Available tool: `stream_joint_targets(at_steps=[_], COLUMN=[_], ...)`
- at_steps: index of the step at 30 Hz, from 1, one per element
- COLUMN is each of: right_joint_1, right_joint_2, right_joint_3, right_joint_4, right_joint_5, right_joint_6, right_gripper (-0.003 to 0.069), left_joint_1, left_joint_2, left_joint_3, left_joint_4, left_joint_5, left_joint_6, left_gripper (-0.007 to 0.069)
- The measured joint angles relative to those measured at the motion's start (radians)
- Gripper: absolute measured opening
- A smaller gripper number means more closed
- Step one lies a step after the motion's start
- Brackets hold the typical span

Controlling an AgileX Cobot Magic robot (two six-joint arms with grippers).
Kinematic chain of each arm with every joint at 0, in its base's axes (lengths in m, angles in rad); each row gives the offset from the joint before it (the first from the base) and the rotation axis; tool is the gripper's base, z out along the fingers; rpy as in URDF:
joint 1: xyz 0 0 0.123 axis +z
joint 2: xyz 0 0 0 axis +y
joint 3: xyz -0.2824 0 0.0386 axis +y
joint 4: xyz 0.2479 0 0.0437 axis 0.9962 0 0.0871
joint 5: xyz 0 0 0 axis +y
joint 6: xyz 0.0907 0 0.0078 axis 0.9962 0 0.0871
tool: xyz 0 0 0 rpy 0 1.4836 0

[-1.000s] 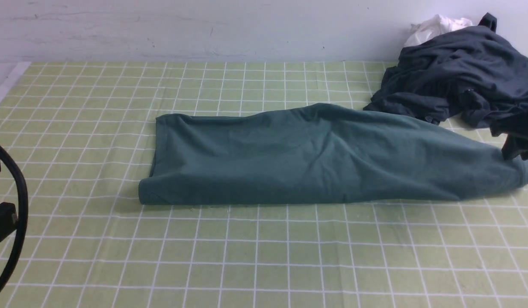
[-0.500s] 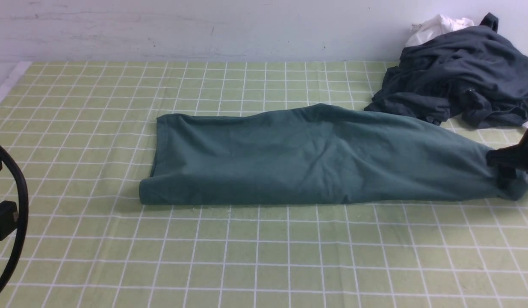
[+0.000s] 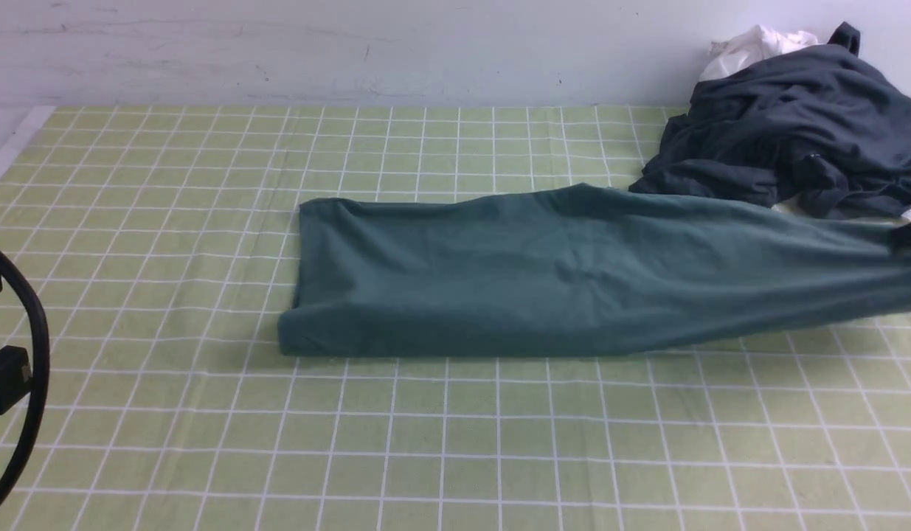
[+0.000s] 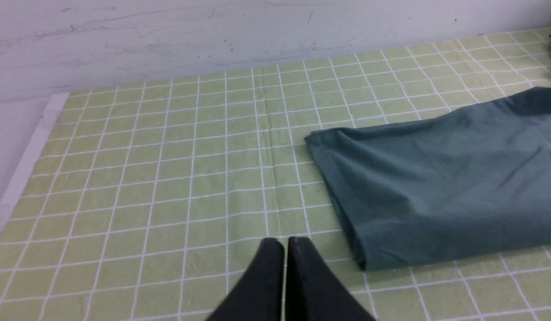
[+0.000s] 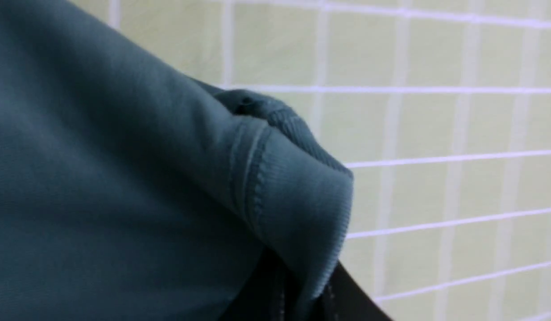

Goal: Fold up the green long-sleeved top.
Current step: Use the right arm to drag the right edge of the fabric to the left and folds it over the left edge

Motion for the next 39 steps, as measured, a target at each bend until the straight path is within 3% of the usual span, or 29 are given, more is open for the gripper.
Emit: stream_joint_targets(at_steps=[3,6,9,11,18,23,28,31,35,39], right_joint_1=[0.000,0.007,0.044,0.096,0.345,0.515,0.611,0.654,0.665,0.665], right_joint_2=[-0.069,-0.108,-0.150,-0.157,-0.111,0.012,0.139,0.218,0.231,0.219], right_joint_3=[-0.092,-0.179,-0.296,-0.344,-0.351,-0.352,-0.352,-0.351,-0.350,-0.351], right_joint_4=[-0.024,0.055,0.274,0.442,0.771,0.928,0.990,1.006,1.055,1.068], right_joint_5=[0.067,0.117,0.199,0.224,0.151,0.022,-0.056,-0.117,-0.174,-0.196], right_joint_6=[0.000,0.000,-0.029,-0.084,-0.187,-0.263,-0.288,-0.307,-0.325,-0.365], right_gripper=[0.0023,0.0023,0.0023,0.0023,0.0023,0.0023,0.0031,0.0084,0.0227,0.0319], left_joint_1=[0.000,0.000,0.000,0.000,0.000,0.000,0.000,0.000,0.000,0.000], left_joint_2=[0.000,0.000,0.000,0.000,0.000,0.000,0.000,0.000,0.000,0.000], left_joint_3=[0.000,0.000,0.000,0.000,0.000,0.000,0.000,0.000,0.000,0.000], left_joint_4=[0.000,0.000,0.000,0.000,0.000,0.000,0.000,0.000,0.000,0.000], left_joint_5=[0.000,0.000,-0.001,-0.003,-0.007,-0.007,-0.007,-0.007,-0.007,-0.007], left_joint_6=[0.000,0.000,0.000,0.000,-0.002,-0.003,-0.003,-0.003,-0.003,-0.003], left_gripper=[0.0000,0.0000,0.0000,0.0000,0.0000,0.0000,0.0000,0.0000,0.0000,0.0000])
